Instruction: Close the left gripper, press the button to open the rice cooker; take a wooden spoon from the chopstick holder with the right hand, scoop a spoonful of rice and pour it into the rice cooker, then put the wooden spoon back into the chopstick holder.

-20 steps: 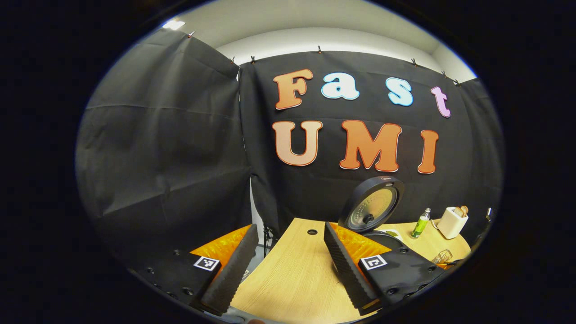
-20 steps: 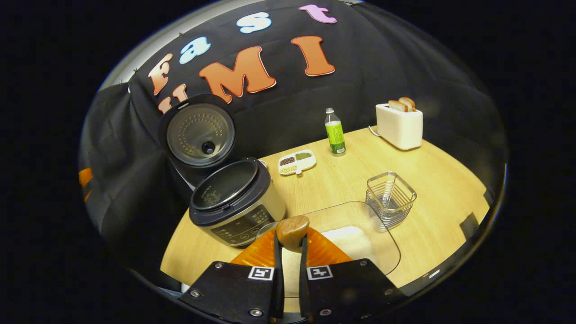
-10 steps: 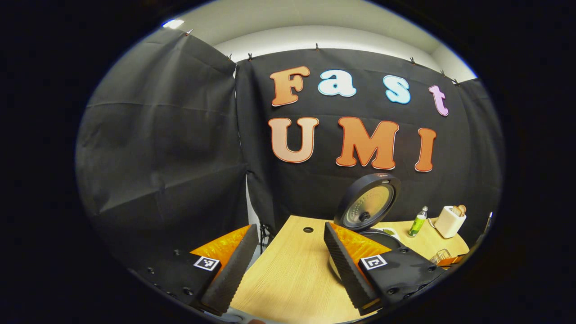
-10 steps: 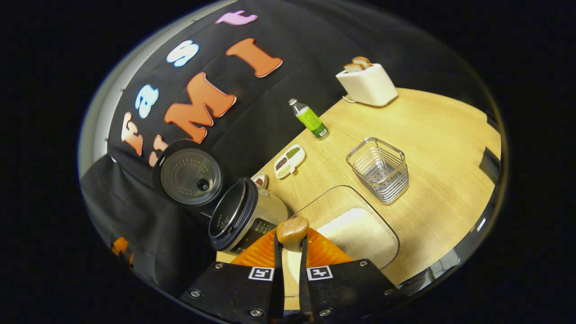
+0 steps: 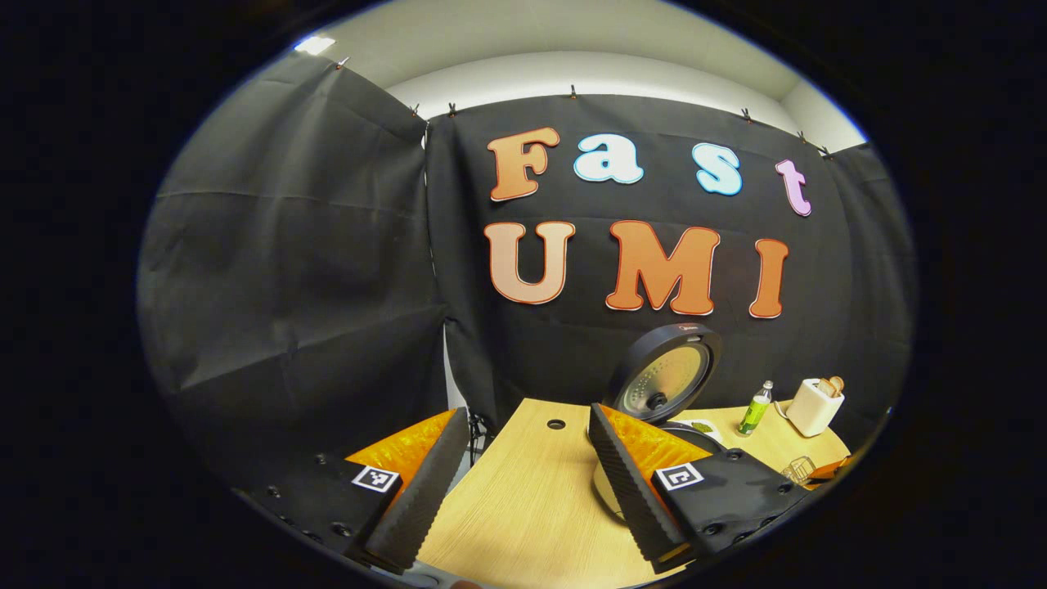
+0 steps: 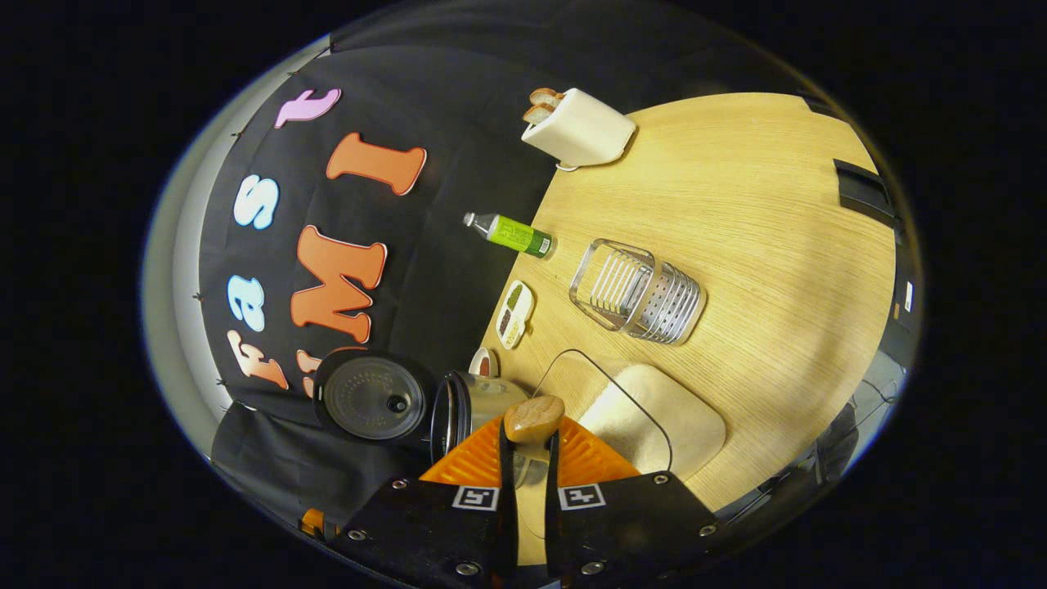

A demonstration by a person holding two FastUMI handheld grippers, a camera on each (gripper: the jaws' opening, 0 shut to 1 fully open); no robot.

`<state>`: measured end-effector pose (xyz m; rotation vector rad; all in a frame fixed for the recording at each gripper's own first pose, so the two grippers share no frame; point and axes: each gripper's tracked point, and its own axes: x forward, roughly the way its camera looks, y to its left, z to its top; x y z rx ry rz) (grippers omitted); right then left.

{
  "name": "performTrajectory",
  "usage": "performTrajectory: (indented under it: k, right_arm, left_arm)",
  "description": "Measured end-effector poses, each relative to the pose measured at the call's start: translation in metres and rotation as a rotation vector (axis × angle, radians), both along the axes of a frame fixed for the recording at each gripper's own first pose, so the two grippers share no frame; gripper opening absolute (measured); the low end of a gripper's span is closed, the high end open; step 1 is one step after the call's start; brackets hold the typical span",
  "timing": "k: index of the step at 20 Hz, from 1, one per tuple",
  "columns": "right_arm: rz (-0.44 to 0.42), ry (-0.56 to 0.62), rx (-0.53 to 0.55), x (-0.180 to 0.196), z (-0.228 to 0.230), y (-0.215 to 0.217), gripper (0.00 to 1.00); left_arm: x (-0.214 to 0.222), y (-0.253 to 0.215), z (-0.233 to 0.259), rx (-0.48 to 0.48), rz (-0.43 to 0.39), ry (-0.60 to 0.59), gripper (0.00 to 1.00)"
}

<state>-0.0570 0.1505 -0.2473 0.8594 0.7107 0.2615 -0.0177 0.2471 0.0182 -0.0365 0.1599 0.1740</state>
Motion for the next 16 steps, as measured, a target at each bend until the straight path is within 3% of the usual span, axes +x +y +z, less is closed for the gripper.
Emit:
performTrajectory:
  k: [13, 16]
  right_arm:
    - [-0.048, 0.009, 0.141, -0.005, 0.04, 0.0, 0.12]
    - [-0.056, -0.004, 0.155, -0.006, 0.057, 0.007, 0.12]
  left_arm:
    - [0.002, -0.011, -0.002, 0.001, -0.03, -0.01, 0.95]
    - [0.004, -0.009, -0.001, -0.006, -0.025, -0.017, 1.0]
